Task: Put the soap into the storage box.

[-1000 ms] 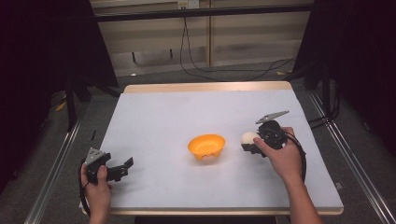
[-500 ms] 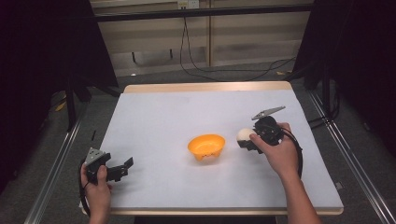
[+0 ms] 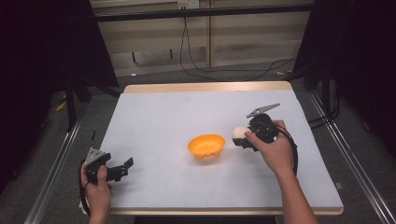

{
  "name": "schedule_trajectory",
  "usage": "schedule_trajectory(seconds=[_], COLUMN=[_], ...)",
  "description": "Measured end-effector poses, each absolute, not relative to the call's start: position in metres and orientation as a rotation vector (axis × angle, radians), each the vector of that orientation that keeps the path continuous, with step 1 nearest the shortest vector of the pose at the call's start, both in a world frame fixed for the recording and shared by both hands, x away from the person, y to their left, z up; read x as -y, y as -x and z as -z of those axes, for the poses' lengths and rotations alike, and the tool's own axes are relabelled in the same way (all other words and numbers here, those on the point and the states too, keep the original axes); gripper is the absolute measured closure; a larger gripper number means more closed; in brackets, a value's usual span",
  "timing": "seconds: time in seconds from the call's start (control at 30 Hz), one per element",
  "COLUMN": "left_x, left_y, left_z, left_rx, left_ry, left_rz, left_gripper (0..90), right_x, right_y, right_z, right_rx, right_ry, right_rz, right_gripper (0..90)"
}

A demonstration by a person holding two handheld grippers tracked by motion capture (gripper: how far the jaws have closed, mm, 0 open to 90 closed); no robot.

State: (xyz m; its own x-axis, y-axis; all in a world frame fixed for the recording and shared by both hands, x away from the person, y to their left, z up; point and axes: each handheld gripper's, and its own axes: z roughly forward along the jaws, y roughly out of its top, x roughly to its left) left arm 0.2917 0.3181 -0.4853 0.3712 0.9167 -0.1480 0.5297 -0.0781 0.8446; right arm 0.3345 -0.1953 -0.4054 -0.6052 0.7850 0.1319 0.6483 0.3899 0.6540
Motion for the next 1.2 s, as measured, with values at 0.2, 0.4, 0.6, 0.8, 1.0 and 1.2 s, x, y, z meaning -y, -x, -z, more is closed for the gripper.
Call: schedule_trajectory(seconds=[0.2, 0.4, 0.6, 0.8, 1.0, 1.2], left_x=[-0.318, -0.318, -0.318, -0.318, -0.318, -0.318], left_y=[-0.292, -0.292, -0.292, -0.292, -0.292, -0.292], left_z=[0.485, 0.485, 0.485, 0.485, 0.485, 0.485], left_rx=[-1.281, -1.281, -1.282, -1.281, -1.284, -1.283], left_ry=[-1.738, -1.739, -1.738, -1.738, -1.733, -1.736], left_rz=[-0.543, -0.544, -0.543, -0.544, -0.542, -0.541], left_gripper=[0.8, 0.9, 0.8, 0.8, 0.9, 0.9], right_x=[0.189, 0.182, 0.176, 0.167, 0.155, 0.143], right_y=[-0.337, -0.339, -0.34, -0.341, -0.343, -0.345], right_z=[0.403, 0.402, 0.402, 0.4, 0.396, 0.397], right_rx=[-2.456, -2.466, -2.469, -2.476, -2.491, -2.507], right_ry=[-1.265, -1.252, -1.245, -1.214, -1.195, -1.166], right_rz=[-1.022, -1.024, -1.024, -1.026, -1.035, -1.051], right_gripper=[24.4, 24.5, 24.6, 24.7, 24.6, 24.7])
